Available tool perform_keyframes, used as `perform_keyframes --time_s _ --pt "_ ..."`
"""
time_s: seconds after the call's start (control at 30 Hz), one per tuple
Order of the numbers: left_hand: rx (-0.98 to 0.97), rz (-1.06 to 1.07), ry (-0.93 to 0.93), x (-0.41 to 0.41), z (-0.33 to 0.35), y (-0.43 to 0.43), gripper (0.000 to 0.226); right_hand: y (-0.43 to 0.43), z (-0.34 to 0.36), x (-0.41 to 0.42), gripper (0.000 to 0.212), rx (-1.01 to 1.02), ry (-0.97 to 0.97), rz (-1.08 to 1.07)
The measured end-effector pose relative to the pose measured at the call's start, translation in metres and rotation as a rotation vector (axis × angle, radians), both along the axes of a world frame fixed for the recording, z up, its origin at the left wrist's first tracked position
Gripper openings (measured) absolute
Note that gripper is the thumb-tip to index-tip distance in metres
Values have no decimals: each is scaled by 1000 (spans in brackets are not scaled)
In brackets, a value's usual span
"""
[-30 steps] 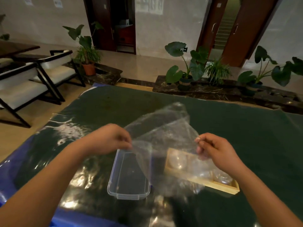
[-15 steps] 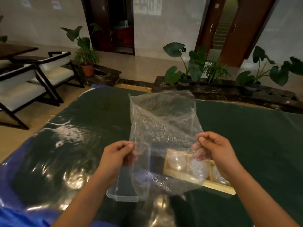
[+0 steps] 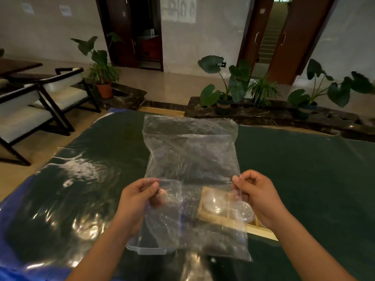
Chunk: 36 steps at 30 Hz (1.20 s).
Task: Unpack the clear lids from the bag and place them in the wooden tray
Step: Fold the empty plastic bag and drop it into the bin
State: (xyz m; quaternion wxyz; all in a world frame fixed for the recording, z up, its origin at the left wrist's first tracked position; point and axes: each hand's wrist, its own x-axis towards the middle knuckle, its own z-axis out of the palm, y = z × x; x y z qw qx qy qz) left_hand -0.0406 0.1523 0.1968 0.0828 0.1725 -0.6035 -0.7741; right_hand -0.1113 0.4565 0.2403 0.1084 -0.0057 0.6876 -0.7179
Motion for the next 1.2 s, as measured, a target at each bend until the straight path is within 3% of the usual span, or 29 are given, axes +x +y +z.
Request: perform_keyframes --time_s 0.03,0.13,0.27,0.33,0.43,0.67,0.73,0.8,0.87,0.93,1.0,1.07,1.1,1.13,1.2 --pt "23 -26 -1 0 0 -1 19 0 -1 0 10 -62 -37 39" --pt "79 -128 16 -1 3 -6 23 -1 -2 -2 27 -163 -131 157" --pt "33 -220 -66 -5 10 -18 25 -1 1 -8 18 -66 -44 95" --pt "-68 -217 -91 -9 10 -21 18 0 1 -10 26 -84 -8 77" --pt "-114 -187 -118 -12 7 -17 31 2 1 -9 35 -81 49 46" --pt "302 -103 -214 -18 10 -2 17 -7 -7 -3 48 -104 156 24" --pt "444 -175 -250 -18 15 -4 33 -4 -10 -3 47 -26 222 -4" --pt "338 -302 -287 -16 22 -5 53 -2 -11 -2 49 82 291 -28" --pt "93 -430 -252 -10 23 -1 59 0 -12 -3 50 132 331 -72" --pt "-137 -534 -180 -7 19 5 94 1 -9 -3 48 160 315 -94" --pt "-247 -473 -94 -8 20 12 105 9 -8 -5 42 -11 171 -21" --pt "-232 -357 -10 -9 25 17 104 18 -4 -4 58 -464 -137 56" --pt "-245 -319 28 -10 28 19 103 22 -3 -3 62 -597 -243 77" --pt "-279 -296 59 -11 30 21 103 26 -3 -2 67 -599 -293 111" --pt "-380 -271 103 -12 32 24 104 29 -5 2 68 -371 -300 207"
